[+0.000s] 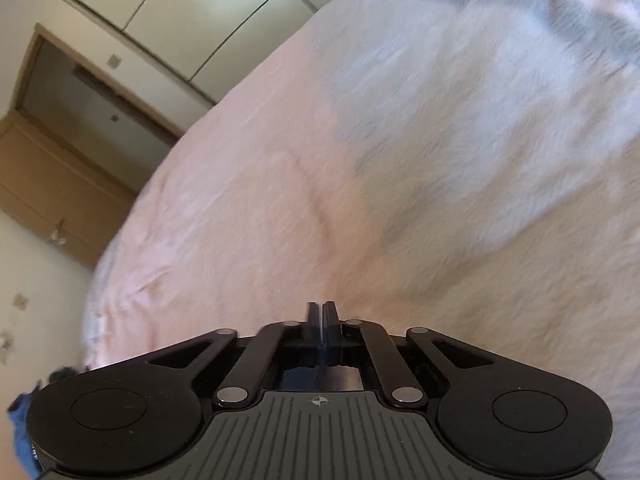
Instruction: Fold clothes
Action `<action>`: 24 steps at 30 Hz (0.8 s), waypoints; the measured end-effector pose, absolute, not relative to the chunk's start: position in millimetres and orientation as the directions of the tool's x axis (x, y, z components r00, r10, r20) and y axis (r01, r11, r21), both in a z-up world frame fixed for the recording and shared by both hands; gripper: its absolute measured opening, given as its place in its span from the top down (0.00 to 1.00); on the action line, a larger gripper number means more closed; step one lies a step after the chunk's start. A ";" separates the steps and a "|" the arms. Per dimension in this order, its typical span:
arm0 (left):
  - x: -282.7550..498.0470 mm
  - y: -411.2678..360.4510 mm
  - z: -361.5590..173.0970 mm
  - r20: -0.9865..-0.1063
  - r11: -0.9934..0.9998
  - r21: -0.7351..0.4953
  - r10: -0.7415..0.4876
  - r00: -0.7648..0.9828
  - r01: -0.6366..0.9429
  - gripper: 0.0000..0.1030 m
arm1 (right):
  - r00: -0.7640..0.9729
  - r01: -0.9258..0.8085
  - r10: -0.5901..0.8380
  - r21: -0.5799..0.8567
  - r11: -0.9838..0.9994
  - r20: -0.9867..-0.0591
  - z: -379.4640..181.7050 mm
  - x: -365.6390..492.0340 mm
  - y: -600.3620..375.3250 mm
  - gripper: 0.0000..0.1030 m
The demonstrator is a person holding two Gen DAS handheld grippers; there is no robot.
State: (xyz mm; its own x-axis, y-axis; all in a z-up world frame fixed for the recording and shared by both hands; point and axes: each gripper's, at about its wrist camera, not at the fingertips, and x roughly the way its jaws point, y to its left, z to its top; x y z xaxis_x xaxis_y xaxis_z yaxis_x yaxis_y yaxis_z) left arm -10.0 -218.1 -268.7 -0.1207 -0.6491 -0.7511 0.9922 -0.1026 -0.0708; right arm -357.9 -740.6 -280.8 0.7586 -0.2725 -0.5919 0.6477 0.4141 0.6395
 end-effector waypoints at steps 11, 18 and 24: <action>-4.7 -197.3 -261.5 -0.750 -0.026 -0.016 -0.661 -0.029 1.000 0.43 | 0.805 0.555 -0.192 0.598 0.578 -0.562 -251.8 -380.6 -647.8 0.94; 21.5 -137.0 -244.5 -0.744 0.087 0.027 -0.664 0.077 0.996 0.42 | 0.651 0.614 -0.254 0.300 0.730 -0.715 -242.1 -384.9 -558.5 0.44; 49.6 -64.4 -215.2 -0.704 0.193 0.078 -0.684 0.191 0.978 0.42 | 0.676 0.529 -0.297 0.163 0.833 -0.674 -186.1 -366.8 -476.8 0.44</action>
